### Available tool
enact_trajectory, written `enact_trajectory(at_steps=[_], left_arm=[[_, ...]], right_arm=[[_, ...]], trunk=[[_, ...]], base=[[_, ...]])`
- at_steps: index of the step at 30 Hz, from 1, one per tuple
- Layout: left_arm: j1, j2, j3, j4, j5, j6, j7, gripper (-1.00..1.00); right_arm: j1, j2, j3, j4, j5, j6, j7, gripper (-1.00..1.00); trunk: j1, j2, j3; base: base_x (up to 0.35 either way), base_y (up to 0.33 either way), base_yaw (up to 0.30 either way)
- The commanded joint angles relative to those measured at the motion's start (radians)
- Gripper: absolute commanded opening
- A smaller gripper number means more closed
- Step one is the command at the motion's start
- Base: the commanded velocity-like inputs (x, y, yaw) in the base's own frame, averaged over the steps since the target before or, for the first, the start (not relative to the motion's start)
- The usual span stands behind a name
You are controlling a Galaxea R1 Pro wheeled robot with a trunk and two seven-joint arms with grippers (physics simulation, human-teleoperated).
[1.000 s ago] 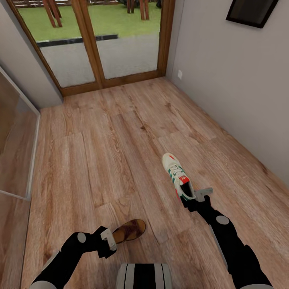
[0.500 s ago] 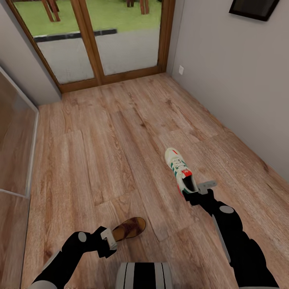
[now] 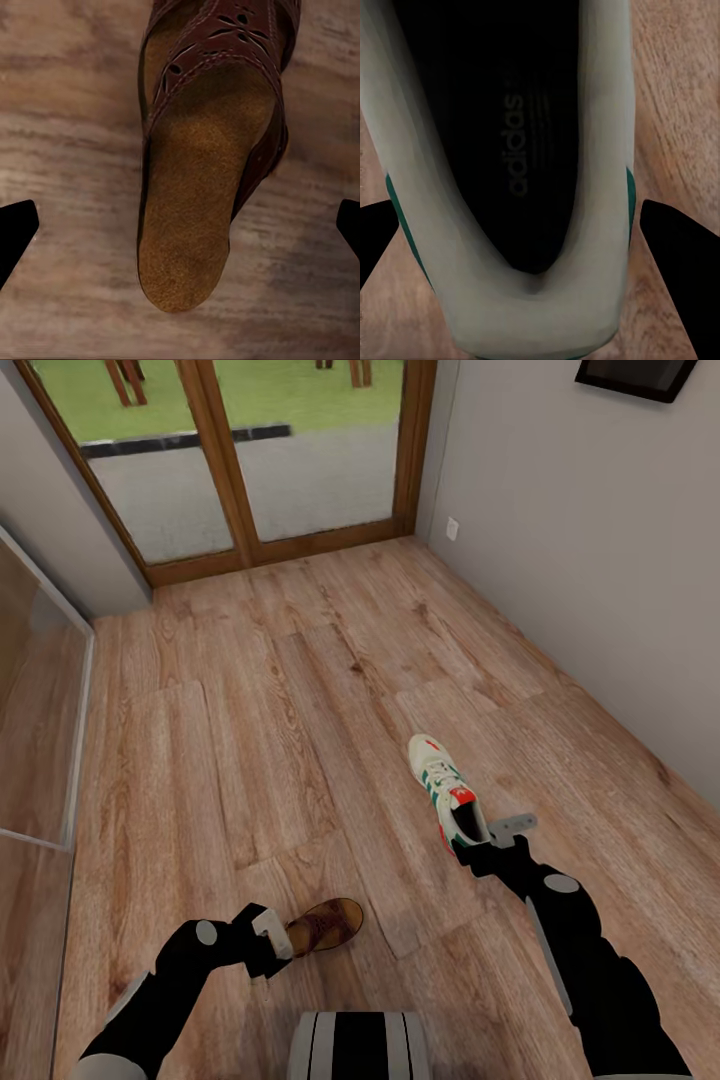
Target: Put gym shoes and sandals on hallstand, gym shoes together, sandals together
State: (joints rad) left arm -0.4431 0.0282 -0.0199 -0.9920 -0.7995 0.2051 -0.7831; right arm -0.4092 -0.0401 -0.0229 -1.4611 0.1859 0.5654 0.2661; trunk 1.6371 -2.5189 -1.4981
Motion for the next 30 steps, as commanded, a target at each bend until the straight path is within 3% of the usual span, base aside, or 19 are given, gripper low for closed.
enact_trajectory(at_steps=[1,4,6,15,30], left_arm=[[0.0,0.001,-0.004,-0.009,-0.003,0.014,-0.004,1.0],[0.0,0.001,-0.021,-0.031,-0.025,0.029,-0.004,1.0],[0.001,0.001,-0.035,-0.043,-0.069,0.038,-0.003,1.0],[0.0,0.003,-0.035,-0.036,-0.076,0.039,0.005,1.0],[0.006,-0.014,-0.036,-0.024,-0.16,0.062,0.089,1.0]], right_arm=[[0.0,0.0,-0.001,-0.001,0.01,0.004,0.011,-1.0],[0.0,0.0,0.0,0.0,0.01,0.004,0.017,-1.0],[0.0,0.0,0.0,0.001,0.01,0.004,0.024,-1.0],[0.0,0.012,-0.009,0.002,0.009,0.005,0.027,-1.0],[0.0,0.012,-0.037,-0.002,0.008,0.005,0.027,-1.0]], trunk=[[0.0,0.0,-0.001],[0.0,0.0,-0.001],[0.0,0.0,-0.001],[0.0,0.0,-0.001],[0.0,0.0,-0.001]], base=[[0.0,0.0,0.0],[0.0,0.0,0.0],[0.0,0.0,0.0],[0.0,0.0,0.0],[0.0,0.0,0.0]])
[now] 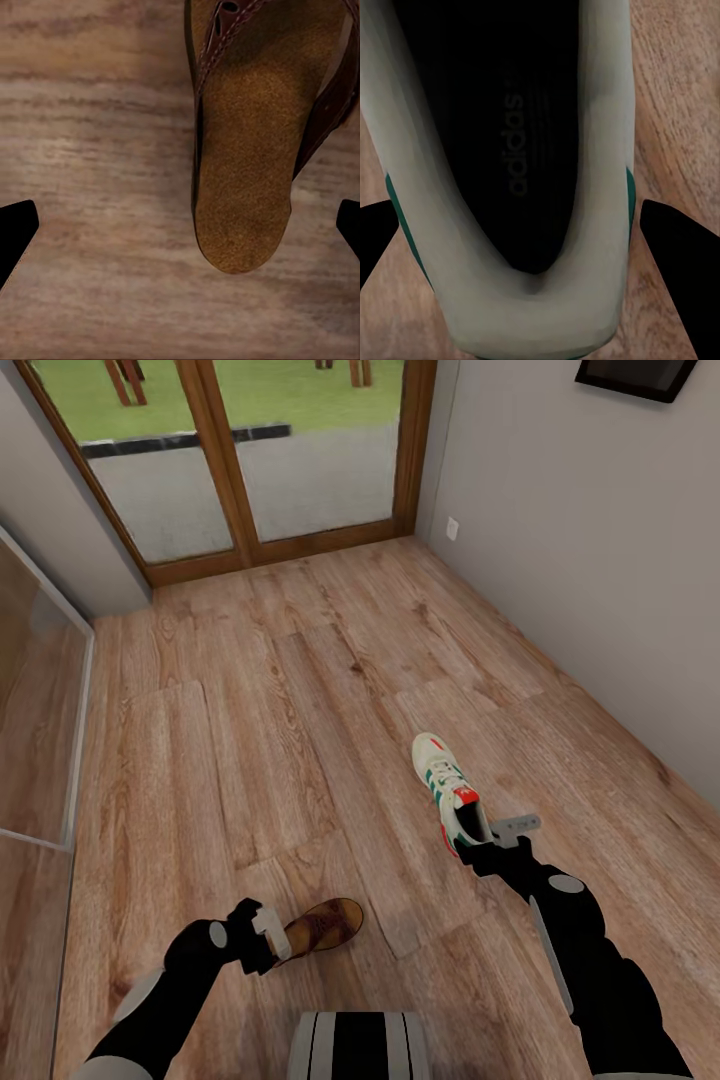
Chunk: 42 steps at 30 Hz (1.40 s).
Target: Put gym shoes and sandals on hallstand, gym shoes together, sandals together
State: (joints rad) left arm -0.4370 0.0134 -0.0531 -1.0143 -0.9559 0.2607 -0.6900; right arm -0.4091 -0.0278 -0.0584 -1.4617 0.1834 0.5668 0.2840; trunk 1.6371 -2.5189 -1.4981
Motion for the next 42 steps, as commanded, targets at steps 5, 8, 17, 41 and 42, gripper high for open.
enact_trajectory(at_steps=[5,8,17,41,42], left_arm=[[0.0,-0.007,-0.002,0.001,-0.018,0.006,0.024,1.0],[0.0,-0.01,-0.005,0.002,-0.018,0.006,0.041,1.0],[0.0,-0.01,-0.006,0.0,-0.017,0.007,0.081,1.0],[0.0,-0.009,-0.007,-0.012,-0.018,0.007,0.081,1.0],[0.0,-0.009,-0.007,-0.012,-0.018,0.007,0.081,1.0]], right_arm=[[0.0,0.0,-0.001,-0.002,0.01,0.004,0.009,-1.0],[0.0,0.0,-0.001,-0.002,0.01,0.004,0.009,-1.0],[0.0,0.0,-0.002,-0.002,0.01,0.004,0.009,-1.0],[0.0,0.002,-0.001,-0.012,0.01,0.005,0.009,-1.0],[0.0,0.002,-0.001,-0.012,0.01,0.005,0.009,-1.0]], trunk=[[0.0,0.0,-0.001],[0.001,-0.001,-0.008],[0.005,-0.003,-0.043],[0.007,-0.004,-0.084],[0.007,-0.004,-0.085]], base=[[0.0,0.0,0.0],[0.0,0.0,0.0],[0.0,0.0,0.0],[0.0,0.0,-0.048],[0.0,0.0,-0.002]])
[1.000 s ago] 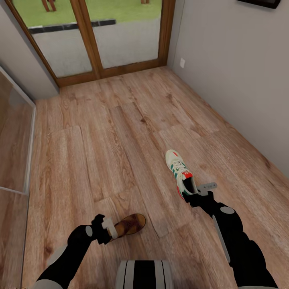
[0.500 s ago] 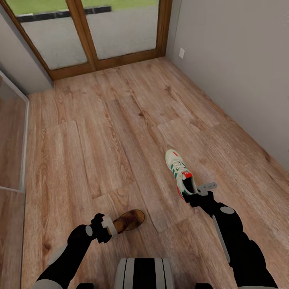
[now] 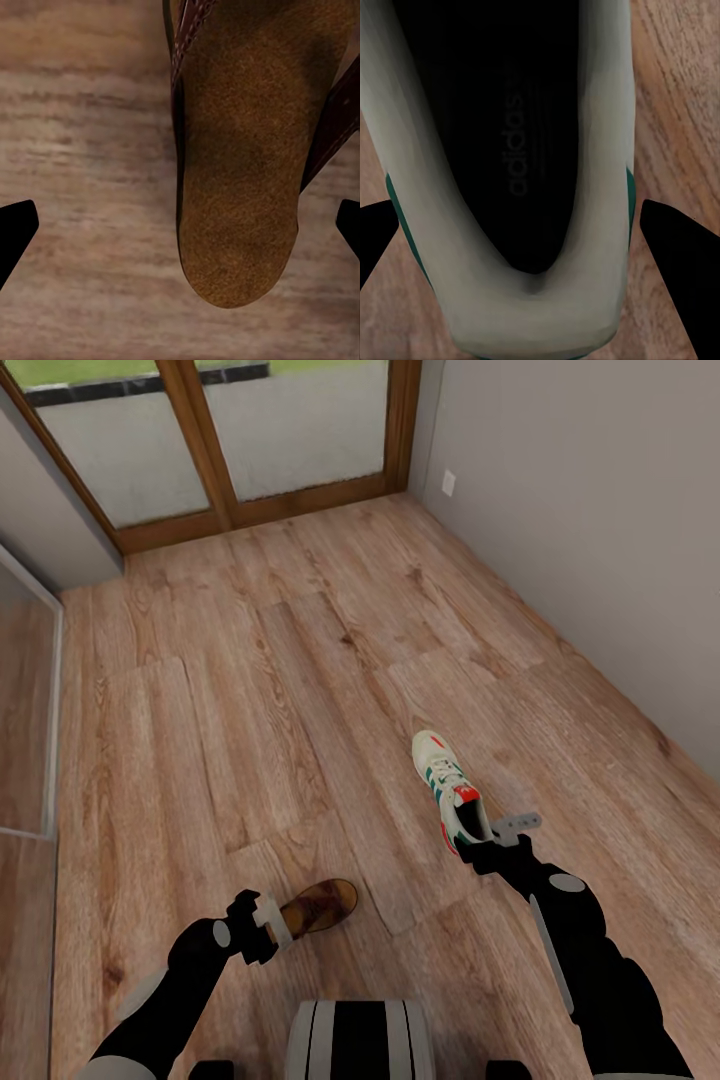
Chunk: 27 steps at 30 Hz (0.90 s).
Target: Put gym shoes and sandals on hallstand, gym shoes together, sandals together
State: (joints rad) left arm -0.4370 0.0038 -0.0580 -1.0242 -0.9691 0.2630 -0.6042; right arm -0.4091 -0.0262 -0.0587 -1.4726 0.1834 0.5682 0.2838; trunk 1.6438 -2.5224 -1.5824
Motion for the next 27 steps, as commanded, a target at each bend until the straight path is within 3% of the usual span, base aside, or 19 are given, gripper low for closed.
enact_trajectory(at_steps=[1,14,22,27], left_arm=[[0.0,0.001,-0.002,-0.002,-0.005,0.005,-0.005,1.0],[0.0,0.001,-0.003,-0.002,-0.005,0.005,-0.005,1.0],[0.0,0.001,-0.003,-0.002,-0.005,0.005,-0.005,1.0],[0.0,0.0,-0.004,-0.003,-0.005,0.004,-0.005,1.0]], right_arm=[[0.0,0.0,-0.001,-0.001,0.01,0.004,0.009,-1.0],[0.0,0.0,-0.001,-0.002,0.01,0.004,0.009,-1.0],[0.0,0.0,-0.001,-0.002,0.01,0.004,0.009,-1.0],[0.0,0.0,-0.001,-0.002,0.01,0.004,0.009,-1.0]], trunk=[[0.0,0.0,-0.002],[0.0,0.0,-0.022],[0.003,-0.002,-0.06],[0.003,-0.002,-0.066]], base=[[0.0,0.0,-0.001],[0.0,0.0,0.0],[0.0,0.0,0.0],[0.0,0.0,0.0]])
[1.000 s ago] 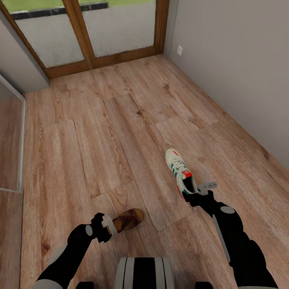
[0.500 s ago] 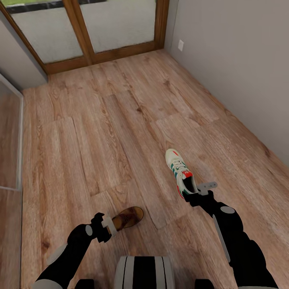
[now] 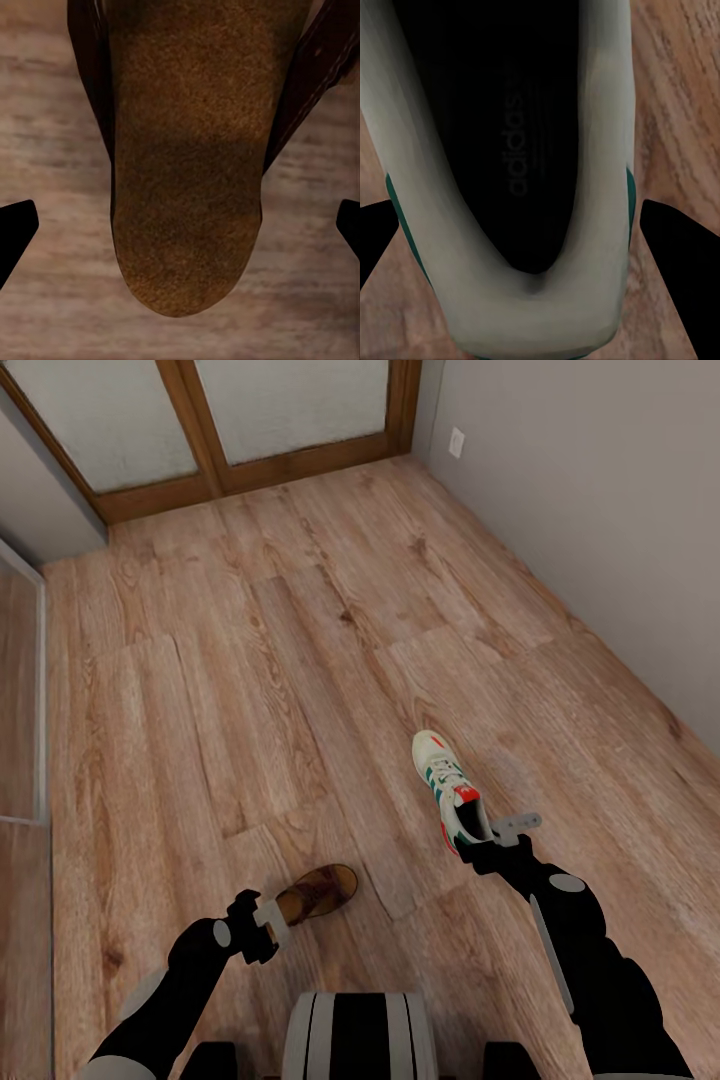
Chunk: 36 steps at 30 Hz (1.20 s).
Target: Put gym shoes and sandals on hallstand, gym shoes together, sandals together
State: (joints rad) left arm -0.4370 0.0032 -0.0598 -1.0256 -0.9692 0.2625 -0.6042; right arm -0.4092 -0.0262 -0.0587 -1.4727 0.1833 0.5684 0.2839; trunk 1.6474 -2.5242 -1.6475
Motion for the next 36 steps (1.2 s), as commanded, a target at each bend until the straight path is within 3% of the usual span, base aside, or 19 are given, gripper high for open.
enact_trajectory(at_steps=[1,9,13,29,36], left_arm=[[0.0,0.0,-0.002,-0.002,-0.005,0.005,-0.005,1.0],[0.0,0.001,-0.002,-0.001,-0.013,0.005,0.004,1.0],[0.0,0.0,0.004,0.003,-0.06,0.006,0.055,1.0],[0.0,0.0,0.005,0.004,-0.066,0.006,0.061,1.0],[0.0,0.0,0.005,0.001,-0.066,0.006,0.061,1.0]], right_arm=[[0.0,0.0,-0.001,-0.001,0.01,0.004,0.009,-1.0],[0.0,0.0,-0.001,-0.001,0.01,0.004,0.009,-1.0],[0.0,0.0,-0.001,-0.002,0.01,0.004,0.009,-1.0],[0.0,0.0,-0.001,-0.004,0.01,0.004,0.009,-1.0],[0.0,0.0,-0.001,-0.006,0.01,0.004,0.009,-1.0]], trunk=[[0.0,0.0,-0.002],[0.0,0.0,-0.013],[0.001,-0.001,-0.026],[0.001,-0.001,-0.041],[0.003,-0.002,-0.065]], base=[[0.0,0.0,0.0],[0.0,0.0,0.0],[0.0,0.0,0.0],[0.0,0.0,0.0],[0.0,0.0,0.0]])
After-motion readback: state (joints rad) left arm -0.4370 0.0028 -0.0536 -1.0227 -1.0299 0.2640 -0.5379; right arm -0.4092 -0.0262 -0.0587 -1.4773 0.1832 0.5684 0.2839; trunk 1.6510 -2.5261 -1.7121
